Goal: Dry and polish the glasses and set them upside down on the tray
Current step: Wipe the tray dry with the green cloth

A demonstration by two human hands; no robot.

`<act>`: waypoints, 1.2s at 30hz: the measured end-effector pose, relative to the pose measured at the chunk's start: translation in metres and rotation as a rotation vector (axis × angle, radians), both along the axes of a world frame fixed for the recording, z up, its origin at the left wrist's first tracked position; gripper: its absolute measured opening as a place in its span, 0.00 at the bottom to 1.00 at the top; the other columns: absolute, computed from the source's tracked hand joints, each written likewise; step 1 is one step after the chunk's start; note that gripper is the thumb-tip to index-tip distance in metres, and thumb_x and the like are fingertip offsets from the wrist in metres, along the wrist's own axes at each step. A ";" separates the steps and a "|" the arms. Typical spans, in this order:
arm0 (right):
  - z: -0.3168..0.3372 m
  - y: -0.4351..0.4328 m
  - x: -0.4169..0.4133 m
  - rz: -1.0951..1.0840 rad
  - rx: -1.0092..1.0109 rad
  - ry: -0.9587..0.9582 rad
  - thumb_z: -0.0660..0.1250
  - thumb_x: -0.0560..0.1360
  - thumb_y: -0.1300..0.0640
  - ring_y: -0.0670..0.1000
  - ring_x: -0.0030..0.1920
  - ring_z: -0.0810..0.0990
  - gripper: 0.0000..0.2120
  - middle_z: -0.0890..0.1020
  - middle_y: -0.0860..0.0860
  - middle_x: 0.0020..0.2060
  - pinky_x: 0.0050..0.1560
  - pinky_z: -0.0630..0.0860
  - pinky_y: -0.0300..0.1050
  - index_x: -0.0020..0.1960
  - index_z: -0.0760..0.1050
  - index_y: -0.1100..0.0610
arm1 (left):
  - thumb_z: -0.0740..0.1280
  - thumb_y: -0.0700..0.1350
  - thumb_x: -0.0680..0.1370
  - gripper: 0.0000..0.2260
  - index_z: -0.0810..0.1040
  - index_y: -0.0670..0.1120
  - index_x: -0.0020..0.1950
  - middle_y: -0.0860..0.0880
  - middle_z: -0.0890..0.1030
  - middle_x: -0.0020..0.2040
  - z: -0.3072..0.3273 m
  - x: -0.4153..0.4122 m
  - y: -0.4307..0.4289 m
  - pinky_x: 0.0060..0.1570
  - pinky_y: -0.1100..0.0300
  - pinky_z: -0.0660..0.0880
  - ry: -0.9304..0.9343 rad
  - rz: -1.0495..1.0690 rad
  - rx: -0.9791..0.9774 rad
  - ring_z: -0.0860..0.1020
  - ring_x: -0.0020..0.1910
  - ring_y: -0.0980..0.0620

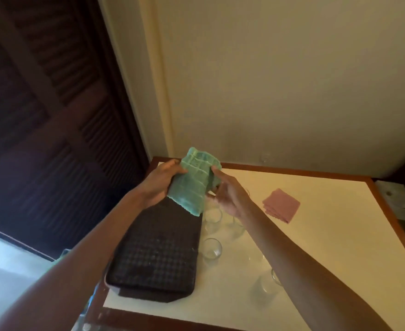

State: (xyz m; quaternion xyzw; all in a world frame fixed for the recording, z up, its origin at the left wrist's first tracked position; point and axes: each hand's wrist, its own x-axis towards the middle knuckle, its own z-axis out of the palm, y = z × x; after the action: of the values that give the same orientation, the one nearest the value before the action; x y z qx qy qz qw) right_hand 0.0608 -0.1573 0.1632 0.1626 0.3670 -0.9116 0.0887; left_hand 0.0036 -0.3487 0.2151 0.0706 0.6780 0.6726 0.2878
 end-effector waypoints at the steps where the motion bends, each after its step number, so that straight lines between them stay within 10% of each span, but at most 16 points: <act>1: 0.002 -0.010 -0.009 0.015 0.026 0.004 0.73 0.72 0.58 0.54 0.54 0.83 0.23 0.82 0.57 0.57 0.55 0.80 0.55 0.65 0.74 0.61 | 0.64 0.40 0.83 0.05 0.78 0.43 0.58 0.46 0.85 0.49 0.000 -0.007 -0.013 0.43 0.56 0.83 -0.003 0.010 -0.011 0.85 0.46 0.51; 6: -0.002 -0.062 -0.052 0.085 0.227 -0.035 0.74 0.72 0.57 0.55 0.53 0.83 0.22 0.83 0.57 0.53 0.52 0.82 0.53 0.62 0.76 0.63 | 0.75 0.48 0.75 0.19 0.80 0.42 0.63 0.43 0.87 0.56 -0.009 -0.042 -0.079 0.52 0.53 0.83 0.016 -0.064 -0.133 0.86 0.55 0.45; 16: -0.082 -0.138 -0.104 0.097 0.860 -0.155 0.71 0.77 0.55 0.55 0.50 0.84 0.05 0.83 0.53 0.49 0.48 0.83 0.60 0.49 0.75 0.50 | 0.69 0.42 0.83 0.06 0.76 0.50 0.59 0.46 0.85 0.54 -0.116 -0.095 -0.141 0.44 0.58 0.83 0.032 -0.069 -0.328 0.86 0.46 0.53; 22: -0.153 -0.143 -0.099 0.175 0.959 -0.345 0.74 0.75 0.58 0.57 0.51 0.84 0.13 0.81 0.56 0.54 0.41 0.84 0.58 0.56 0.74 0.55 | 0.68 0.40 0.82 0.08 0.75 0.51 0.59 0.41 0.84 0.54 -0.196 -0.092 -0.148 0.56 0.39 0.82 0.021 -0.133 -0.495 0.85 0.53 0.42; 27: -0.184 -0.141 -0.128 0.254 1.130 -0.309 0.73 0.75 0.53 0.56 0.57 0.82 0.22 0.79 0.53 0.58 0.52 0.82 0.54 0.66 0.72 0.58 | 0.69 0.43 0.81 0.12 0.77 0.46 0.65 0.47 0.83 0.54 -0.224 -0.111 -0.142 0.50 0.54 0.80 0.199 -0.019 -0.686 0.83 0.53 0.47; 31: -0.188 -0.126 -0.159 0.208 1.464 -0.156 0.66 0.79 0.54 0.52 0.51 0.82 0.12 0.81 0.51 0.48 0.52 0.79 0.48 0.60 0.73 0.59 | 0.69 0.47 0.81 0.21 0.72 0.43 0.73 0.40 0.74 0.68 -0.251 -0.119 -0.136 0.63 0.39 0.74 0.501 0.056 -1.003 0.71 0.67 0.37; 36: -0.198 -0.093 -0.201 0.261 1.816 -0.018 0.61 0.82 0.51 0.58 0.62 0.73 0.16 0.75 0.57 0.62 0.60 0.72 0.53 0.66 0.71 0.56 | 0.60 0.53 0.85 0.27 0.61 0.47 0.82 0.44 0.58 0.83 -0.310 -0.101 -0.106 0.80 0.41 0.53 0.764 -0.291 -0.960 0.53 0.83 0.41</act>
State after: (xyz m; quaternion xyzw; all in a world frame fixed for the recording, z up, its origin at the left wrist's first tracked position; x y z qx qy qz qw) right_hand -0.1400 -0.2508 -0.0343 0.1344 0.9571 -0.2546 0.0319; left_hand -0.0971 -0.4544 -0.0944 0.2602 0.9428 0.1745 0.1135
